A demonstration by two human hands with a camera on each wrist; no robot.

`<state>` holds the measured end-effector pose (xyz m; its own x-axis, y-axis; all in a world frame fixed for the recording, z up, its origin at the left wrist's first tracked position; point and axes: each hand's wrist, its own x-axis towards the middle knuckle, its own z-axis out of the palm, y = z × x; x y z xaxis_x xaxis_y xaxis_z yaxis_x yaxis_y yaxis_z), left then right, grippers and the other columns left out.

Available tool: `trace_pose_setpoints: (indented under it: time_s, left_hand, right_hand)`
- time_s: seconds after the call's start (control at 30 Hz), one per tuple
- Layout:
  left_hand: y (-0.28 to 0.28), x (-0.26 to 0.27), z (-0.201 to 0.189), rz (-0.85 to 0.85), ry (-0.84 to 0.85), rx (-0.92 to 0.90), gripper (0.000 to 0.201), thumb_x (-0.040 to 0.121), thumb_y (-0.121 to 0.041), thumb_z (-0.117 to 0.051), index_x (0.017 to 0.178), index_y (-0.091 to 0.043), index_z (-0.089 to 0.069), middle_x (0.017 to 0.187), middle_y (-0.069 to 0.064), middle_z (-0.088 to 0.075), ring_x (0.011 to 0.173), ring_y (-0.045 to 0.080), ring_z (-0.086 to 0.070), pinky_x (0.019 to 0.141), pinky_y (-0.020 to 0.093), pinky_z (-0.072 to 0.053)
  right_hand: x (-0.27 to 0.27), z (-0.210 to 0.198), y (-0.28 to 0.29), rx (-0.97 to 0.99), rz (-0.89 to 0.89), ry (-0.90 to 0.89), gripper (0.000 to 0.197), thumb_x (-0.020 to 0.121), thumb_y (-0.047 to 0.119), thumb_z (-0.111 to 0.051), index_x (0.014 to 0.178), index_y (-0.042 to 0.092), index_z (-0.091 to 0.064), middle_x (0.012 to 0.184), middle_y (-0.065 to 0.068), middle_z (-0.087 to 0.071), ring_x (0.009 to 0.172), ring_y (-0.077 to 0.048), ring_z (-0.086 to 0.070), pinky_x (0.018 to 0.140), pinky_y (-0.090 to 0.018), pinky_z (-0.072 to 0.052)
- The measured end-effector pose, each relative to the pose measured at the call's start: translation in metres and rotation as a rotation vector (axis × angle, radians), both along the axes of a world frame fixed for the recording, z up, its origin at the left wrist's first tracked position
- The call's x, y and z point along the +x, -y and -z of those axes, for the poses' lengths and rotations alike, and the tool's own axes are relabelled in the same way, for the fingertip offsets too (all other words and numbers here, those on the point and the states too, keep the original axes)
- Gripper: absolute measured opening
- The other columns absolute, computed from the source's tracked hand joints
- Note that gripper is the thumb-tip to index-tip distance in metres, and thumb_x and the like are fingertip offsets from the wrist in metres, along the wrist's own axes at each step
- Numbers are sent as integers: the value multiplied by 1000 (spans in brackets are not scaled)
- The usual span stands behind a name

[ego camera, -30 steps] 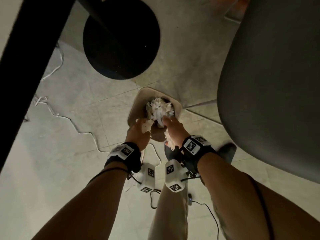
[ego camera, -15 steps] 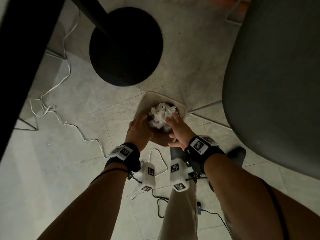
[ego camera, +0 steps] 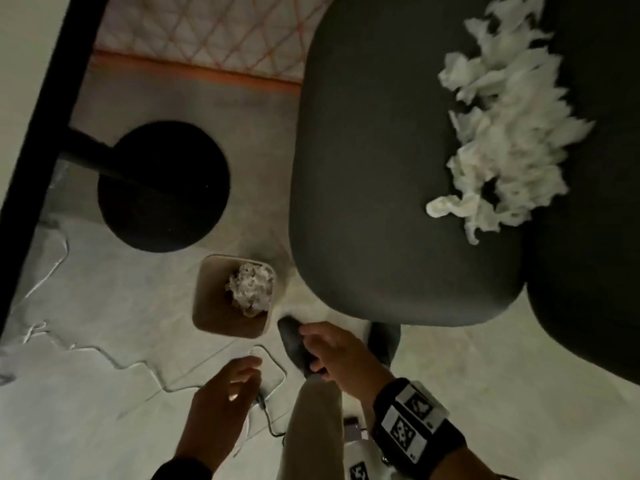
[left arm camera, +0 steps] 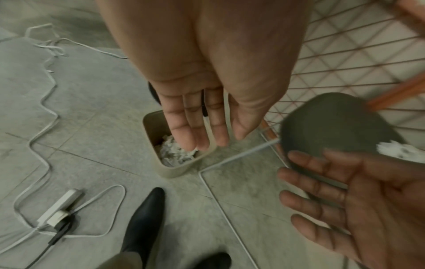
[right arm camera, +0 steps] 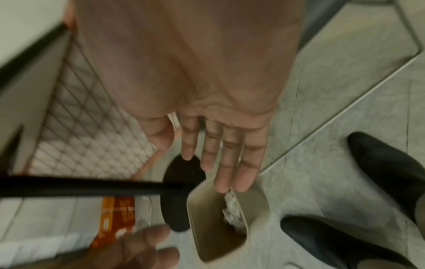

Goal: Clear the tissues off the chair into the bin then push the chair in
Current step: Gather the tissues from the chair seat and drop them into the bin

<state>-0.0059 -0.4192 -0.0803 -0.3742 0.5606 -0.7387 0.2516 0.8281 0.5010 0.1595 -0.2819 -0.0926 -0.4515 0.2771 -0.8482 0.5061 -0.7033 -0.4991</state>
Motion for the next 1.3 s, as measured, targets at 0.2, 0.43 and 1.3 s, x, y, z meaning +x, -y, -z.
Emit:
trace_pose_setpoints:
  time_s: [0.2, 0.43, 1.3]
  left_hand:
    - [-62, 57, -53, 116, -17, 80, 18, 89, -30, -65, 99, -45, -65, 93, -21, -71, 89, 0, -67, 72, 15, -51]
    - [-151, 113, -81, 260, 24, 157, 25, 93, -21, -62, 95, -46, -64, 95, -15, -71, 90, 4, -67, 80, 26, -55]
    - [-395, 154, 18, 889, -126, -15, 43, 86, -30, -68, 126, -28, -56, 129, 2, -49, 112, 22, -58, 99, 36, -46]
  right_hand:
    - [86, -48, -40, 168, 280, 88, 18, 97, 26, -52, 109, 26, -65, 105, 1, -68, 94, -22, -66, 80, -26, -52]
    - [160, -82, -76, 286, 531, 140, 13, 95, 25, -55, 98, 31, -67, 101, 7, -67, 94, -14, -65, 76, -18, -54]
    - [149, -23, -195, 528, 341, 609, 44, 91, 16, -57, 133, 27, -48, 142, 7, -40, 117, -13, -55, 84, -21, -35]
